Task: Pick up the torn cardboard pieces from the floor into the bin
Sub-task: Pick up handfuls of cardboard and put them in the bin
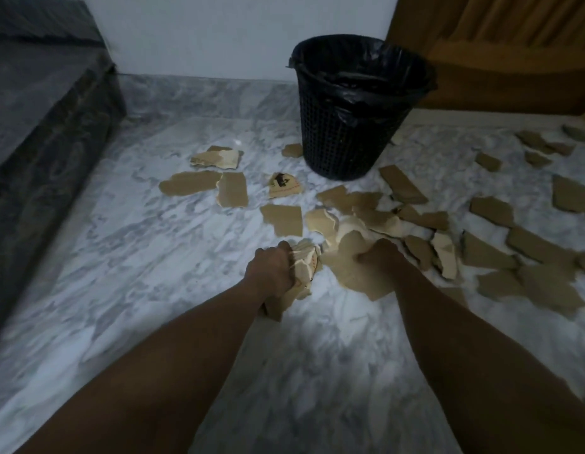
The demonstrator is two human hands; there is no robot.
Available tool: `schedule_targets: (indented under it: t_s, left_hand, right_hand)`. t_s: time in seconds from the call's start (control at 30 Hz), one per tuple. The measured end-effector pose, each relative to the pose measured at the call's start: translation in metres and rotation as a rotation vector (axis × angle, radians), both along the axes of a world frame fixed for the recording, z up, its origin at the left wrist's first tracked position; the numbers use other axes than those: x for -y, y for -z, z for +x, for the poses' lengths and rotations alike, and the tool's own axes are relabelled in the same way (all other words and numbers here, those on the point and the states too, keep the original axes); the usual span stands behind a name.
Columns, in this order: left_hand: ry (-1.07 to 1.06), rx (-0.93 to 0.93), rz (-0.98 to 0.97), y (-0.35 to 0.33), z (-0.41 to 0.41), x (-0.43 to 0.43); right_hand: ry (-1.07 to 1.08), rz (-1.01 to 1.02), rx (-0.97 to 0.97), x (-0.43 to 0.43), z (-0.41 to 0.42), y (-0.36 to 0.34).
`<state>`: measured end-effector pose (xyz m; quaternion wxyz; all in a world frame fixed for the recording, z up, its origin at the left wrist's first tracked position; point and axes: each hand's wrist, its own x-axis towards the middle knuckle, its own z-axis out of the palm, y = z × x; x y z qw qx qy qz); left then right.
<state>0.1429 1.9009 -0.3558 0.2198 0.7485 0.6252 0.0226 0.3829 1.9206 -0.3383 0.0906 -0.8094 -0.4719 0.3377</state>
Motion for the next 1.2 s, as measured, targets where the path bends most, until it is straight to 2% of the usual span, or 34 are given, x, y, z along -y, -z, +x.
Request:
schedule_targets:
  t_s: [0.17,0.33,0.4,0.47,0.53,0.6,0.7,0.73,1.07,1.2]
  left_hand:
    - [-0.014,-0.007,-0.028,0.002,0.008,-0.006]
    - [-0.070,-0.032,0.031,0.006,0.008,-0.001]
    - [-0.103,-0.031,0.032,0.006,0.007,-0.001]
    - [-0.137,-0.022,0.010,0.006,0.002,-0.002]
    - [-0.186,-0.005,-0.011,0.005,-0.005,-0.001]
    - [-0.262,0.006,-0.022,0.004,-0.014,-0.001]
    - [-0.339,0.018,-0.026,0.003,-0.024,0.003]
    - [-0.349,0.020,-0.023,0.003,-0.025,0.004]
    - [-0.384,0.050,-0.008,-0.001,-0.024,0.014]
    - [-0.362,0.049,0.002,-0.004,-0.022,0.011]
  right_hand:
    - [-0.038,0.117,-0.134,-0.002,-0.001,-0.022]
    - [0.235,0.222,-0.429,-0.011,0.035,-0.065]
    - [0.236,0.223,-0.407,-0.013,0.041,-0.082]
    - [0.186,0.170,-0.383,-0.012,0.039,-0.083]
    - [0.108,-0.024,-0.511,-0.003,0.022,-0.066]
    - [0.022,-0.147,-0.403,0.006,-0.003,-0.036]
    - [-0.024,-0.132,0.081,0.011,-0.046,-0.003]
    - [-0.003,-0.122,0.118,0.008,-0.055,-0.001]
    - [-0.283,-0.267,0.188,-0.038,-0.047,-0.008]
    - [-0.375,-0.254,0.165,-0.025,-0.052,-0.024]
